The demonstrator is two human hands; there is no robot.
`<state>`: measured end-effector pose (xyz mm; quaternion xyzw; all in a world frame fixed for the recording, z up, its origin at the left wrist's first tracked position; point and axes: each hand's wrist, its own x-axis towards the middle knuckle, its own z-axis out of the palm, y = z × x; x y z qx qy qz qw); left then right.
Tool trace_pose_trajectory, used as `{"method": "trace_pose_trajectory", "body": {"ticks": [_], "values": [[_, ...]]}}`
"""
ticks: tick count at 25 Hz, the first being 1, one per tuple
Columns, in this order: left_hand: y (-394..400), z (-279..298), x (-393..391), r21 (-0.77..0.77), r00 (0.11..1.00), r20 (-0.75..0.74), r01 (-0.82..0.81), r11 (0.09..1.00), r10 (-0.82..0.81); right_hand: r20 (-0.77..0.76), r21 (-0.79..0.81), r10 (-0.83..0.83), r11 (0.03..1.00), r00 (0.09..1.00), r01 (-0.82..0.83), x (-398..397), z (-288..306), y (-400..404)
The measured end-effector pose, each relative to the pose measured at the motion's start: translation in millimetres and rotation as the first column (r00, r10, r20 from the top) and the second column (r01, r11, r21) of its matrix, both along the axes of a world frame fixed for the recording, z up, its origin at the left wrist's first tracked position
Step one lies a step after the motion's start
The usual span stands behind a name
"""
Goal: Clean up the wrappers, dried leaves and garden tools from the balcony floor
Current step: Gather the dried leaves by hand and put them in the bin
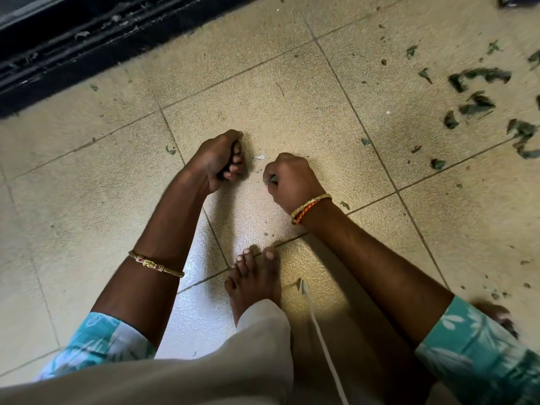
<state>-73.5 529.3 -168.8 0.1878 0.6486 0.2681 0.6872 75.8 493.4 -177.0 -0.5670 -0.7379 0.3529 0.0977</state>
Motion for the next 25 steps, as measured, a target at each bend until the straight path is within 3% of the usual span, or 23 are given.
{"method": "trace_pose_trajectory", "body": {"ticks": [3, 5, 7, 9, 11, 13, 15, 17, 19, 23, 25], "values": [[-2, 1, 5, 0.006, 1.0, -0.025, 0.008, 1.0, -0.008, -0.161, -0.147, -0.193, 0.974, 0.968, 0.17, 12, 9, 10], [-1, 0, 10, 0.037, 0.998, -0.051, 0.048, 0.998, -0.046, -0.391, -0.373, -0.433, 0.881, 0.812, 0.29, 29, 22, 25], [3, -2, 17, 0.041, 0.992, -0.05, 0.117, 0.992, -0.115, -0.526, -0.498, -0.541, 0.821, 0.656, 0.279, 45, 33, 41], [6, 2, 31, 0.037, 0.979, 0.015, 0.204, 0.978, -0.204, -0.511, -0.412, -0.489, 0.861, 0.706, 0.299, 47, 42, 50], [11, 7, 50, 0.047, 0.97, 0.107, 0.216, 0.975, -0.22, -0.353, -0.195, -0.38, 0.924, 0.855, 0.33, 39, 43, 48], [19, 7, 69, 0.058, 0.983, 0.109, 0.144, 0.988, -0.15, -0.14, 0.046, -0.247, 0.966, 0.959, 0.256, 32, 40, 41], [28, 2, 83, 0.051, 0.996, 0.057, 0.065, 0.997, -0.068, -0.009, 0.126, -0.155, 0.98, 0.988, 0.155, 35, 40, 37], [35, -1, 95, 0.039, 0.998, 0.06, 0.031, 0.999, -0.033, 0.016, 0.114, -0.154, 0.982, 0.988, 0.151, 45, 43, 36], [40, 1, 109, 0.044, 0.995, 0.033, 0.092, 0.995, -0.093, -0.067, 0.077, -0.243, 0.966, 0.968, 0.248, 59, 46, 34], [54, 4, 130, 0.005, 0.933, -0.078, 0.351, 0.936, -0.35, -0.311, -0.016, -0.542, 0.824, 0.781, 0.566, 112, 41, 38], [64, 5, 133, -0.015, 0.93, -0.076, 0.359, 0.933, -0.359, -0.31, -0.044, -0.636, 0.752, 0.706, 0.658, 144, 32, 41]]}}
